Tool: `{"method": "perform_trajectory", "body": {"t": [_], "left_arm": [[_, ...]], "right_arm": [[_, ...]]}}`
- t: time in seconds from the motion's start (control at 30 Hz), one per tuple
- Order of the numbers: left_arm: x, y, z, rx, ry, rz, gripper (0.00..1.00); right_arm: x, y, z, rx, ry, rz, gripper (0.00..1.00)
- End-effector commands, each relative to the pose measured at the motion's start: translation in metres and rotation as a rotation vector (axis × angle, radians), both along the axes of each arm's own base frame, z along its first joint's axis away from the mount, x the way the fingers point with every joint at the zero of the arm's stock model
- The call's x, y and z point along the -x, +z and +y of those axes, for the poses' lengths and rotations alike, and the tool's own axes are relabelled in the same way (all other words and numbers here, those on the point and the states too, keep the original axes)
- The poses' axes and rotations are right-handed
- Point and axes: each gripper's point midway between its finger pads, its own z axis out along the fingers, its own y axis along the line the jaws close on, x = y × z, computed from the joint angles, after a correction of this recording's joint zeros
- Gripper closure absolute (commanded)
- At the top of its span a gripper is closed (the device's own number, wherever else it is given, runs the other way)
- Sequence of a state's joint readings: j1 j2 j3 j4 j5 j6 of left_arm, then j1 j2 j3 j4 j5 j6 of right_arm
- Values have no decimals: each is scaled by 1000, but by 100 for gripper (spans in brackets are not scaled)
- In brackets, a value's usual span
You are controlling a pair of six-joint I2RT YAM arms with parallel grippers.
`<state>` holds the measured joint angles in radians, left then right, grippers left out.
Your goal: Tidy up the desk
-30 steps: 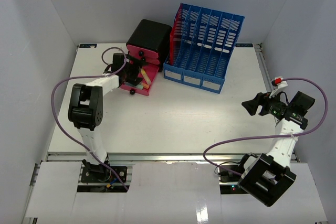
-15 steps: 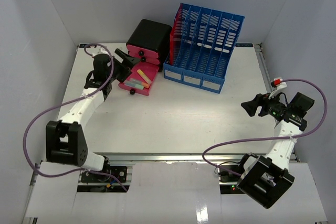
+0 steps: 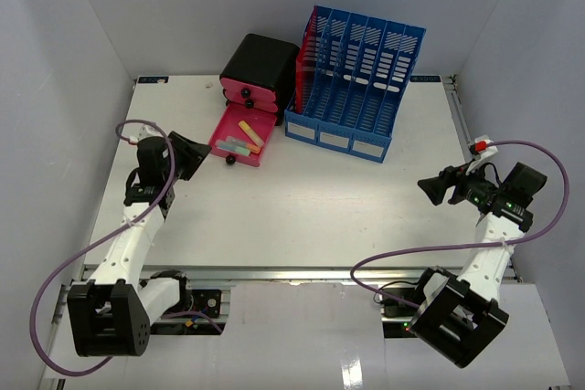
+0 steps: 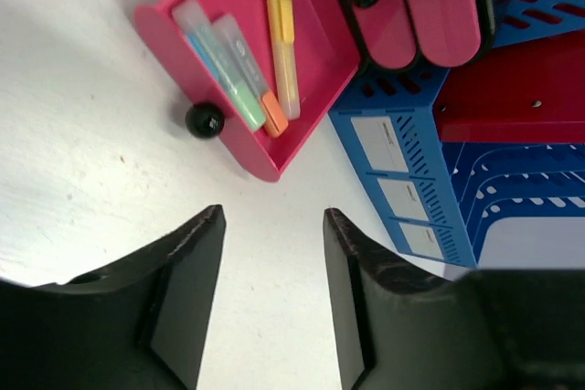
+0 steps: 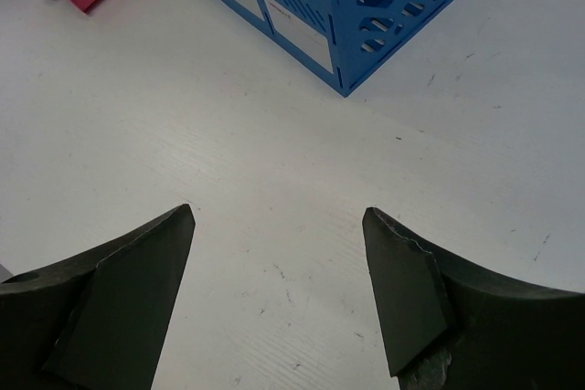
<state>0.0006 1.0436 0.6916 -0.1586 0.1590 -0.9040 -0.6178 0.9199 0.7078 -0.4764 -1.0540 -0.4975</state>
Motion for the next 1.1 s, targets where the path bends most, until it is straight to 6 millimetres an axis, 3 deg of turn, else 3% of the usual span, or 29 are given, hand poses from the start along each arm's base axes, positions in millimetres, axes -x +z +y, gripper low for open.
{"method": "perform_trajectory", "body": {"t": [0.0,0.2,0.63,1.07], "left_arm": [[21,-37,-25,151,-68,111,48],[17,-58,-41,271,-115,125,63],[-14,-96,-34,335,-100,143,61],[-42,-104,-39,380,-144,107,56]], "right_arm": [[1,3,4,-6,21,-19,19],[0,2,3,-5,17,-15,19],[0,0,2,-8,15,-8,19],[-2,-5,-1,-12,6,9,19]]}}
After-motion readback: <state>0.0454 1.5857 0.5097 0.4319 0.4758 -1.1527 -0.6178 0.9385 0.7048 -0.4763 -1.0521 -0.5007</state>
